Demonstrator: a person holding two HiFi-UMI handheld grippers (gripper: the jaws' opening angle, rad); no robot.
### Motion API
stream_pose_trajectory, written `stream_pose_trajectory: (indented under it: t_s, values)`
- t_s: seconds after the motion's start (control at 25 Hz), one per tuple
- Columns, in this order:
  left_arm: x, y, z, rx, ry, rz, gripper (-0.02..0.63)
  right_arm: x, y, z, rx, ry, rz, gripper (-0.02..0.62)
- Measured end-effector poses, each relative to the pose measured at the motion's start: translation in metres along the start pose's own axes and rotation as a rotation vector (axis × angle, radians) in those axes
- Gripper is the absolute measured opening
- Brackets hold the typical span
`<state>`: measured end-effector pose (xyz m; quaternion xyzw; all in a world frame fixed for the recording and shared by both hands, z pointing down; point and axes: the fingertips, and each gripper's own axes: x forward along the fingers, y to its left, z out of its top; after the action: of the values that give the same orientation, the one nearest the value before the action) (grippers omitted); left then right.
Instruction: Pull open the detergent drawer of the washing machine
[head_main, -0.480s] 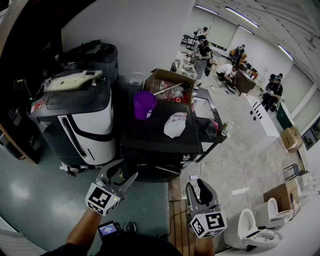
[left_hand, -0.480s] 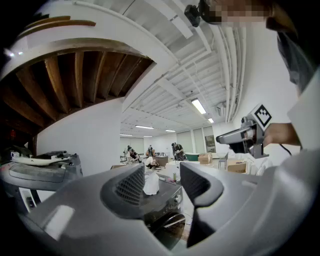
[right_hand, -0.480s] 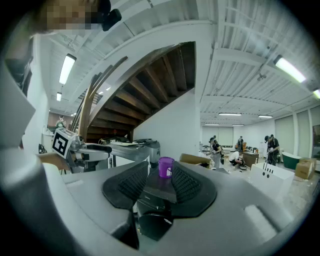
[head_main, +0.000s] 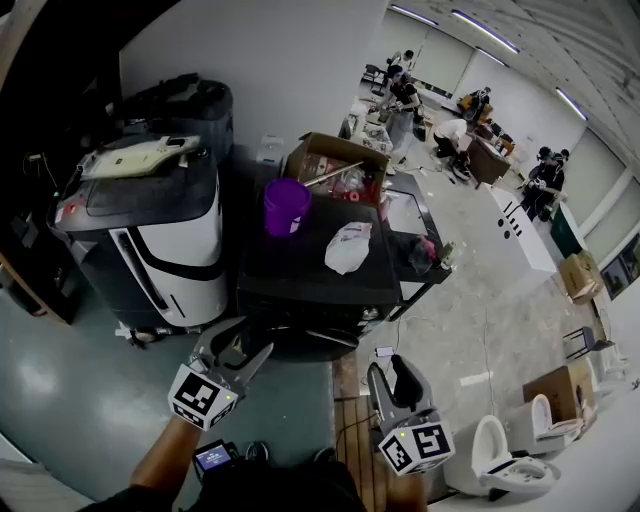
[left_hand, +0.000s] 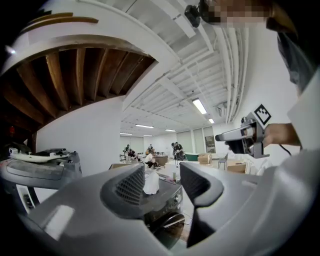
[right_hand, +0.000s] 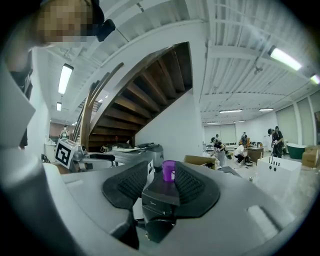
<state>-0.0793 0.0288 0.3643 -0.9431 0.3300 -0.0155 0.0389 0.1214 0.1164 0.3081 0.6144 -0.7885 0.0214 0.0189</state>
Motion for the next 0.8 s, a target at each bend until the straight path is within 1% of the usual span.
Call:
stream_pose_trajectory:
  t_s: [0.2,0.4,0.56,0.68,0.8]
  values:
    - [0.011,0.0,-0.006,0.012,0.023,0.013,0.259,0.013,-0.012,-0.006,0.015,0.005,0.028,0.15]
    - [0.014,0.001,-0.009,0.007,0.058,0.067,0.259,0.027,-0.026,-0.015,0.04,0.02,0.082,0.15]
    - [0.027,-0.001,-0.01,0.035,0.089,0.101,0.259,0.038,-0.048,-0.015,0.057,0.004,0.113,0.15]
    - [0.035,-0.005,-0.007,0.021,0.097,0.138,0.259,0.044,-0.065,-0.021,0.075,0.001,0.158,0.15]
    - [0.047,-0.013,-0.003,0.015,0.106,0.168,0.259,0.047,-0.086,-0.017,0.083,-0.007,0.188,0.149]
